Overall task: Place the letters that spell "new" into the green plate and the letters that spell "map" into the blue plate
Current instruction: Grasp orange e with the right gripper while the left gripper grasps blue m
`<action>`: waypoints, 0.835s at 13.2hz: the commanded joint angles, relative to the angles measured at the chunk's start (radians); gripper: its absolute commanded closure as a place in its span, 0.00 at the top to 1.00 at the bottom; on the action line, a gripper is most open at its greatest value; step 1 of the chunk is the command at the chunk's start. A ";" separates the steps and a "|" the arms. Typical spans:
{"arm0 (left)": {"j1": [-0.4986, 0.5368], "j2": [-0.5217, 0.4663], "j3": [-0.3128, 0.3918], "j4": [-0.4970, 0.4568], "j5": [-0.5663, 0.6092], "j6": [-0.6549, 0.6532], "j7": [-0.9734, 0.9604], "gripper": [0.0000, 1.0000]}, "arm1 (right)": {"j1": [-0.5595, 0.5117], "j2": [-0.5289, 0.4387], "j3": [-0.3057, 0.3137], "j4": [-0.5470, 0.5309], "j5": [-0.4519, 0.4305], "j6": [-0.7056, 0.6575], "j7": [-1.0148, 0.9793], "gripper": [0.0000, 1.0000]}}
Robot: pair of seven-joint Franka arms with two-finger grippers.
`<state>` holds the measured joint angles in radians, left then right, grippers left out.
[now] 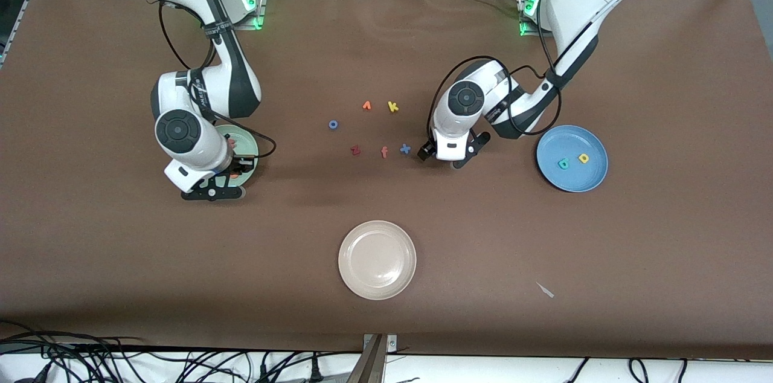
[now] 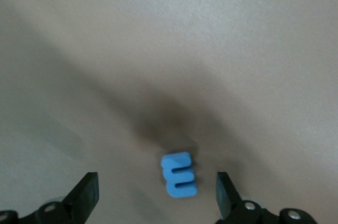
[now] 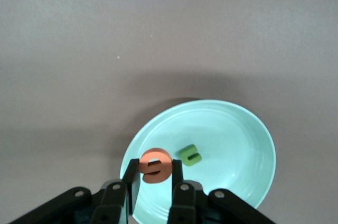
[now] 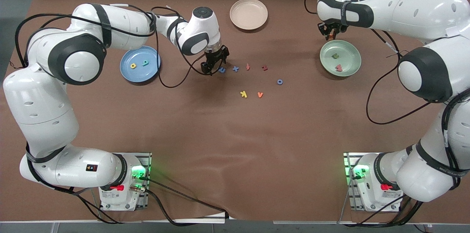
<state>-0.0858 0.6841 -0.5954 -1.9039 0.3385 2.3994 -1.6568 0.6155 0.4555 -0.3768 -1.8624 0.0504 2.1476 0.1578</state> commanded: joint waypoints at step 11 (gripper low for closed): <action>-0.032 0.074 0.029 0.071 0.004 -0.002 -0.020 0.31 | 0.009 -0.067 -0.024 -0.090 0.013 0.006 -0.052 0.21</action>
<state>-0.1033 0.7392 -0.5782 -1.8519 0.3385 2.4092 -1.6690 0.6175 0.4232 -0.3932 -1.9150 0.0504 2.1476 0.1289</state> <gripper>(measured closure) 0.493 0.722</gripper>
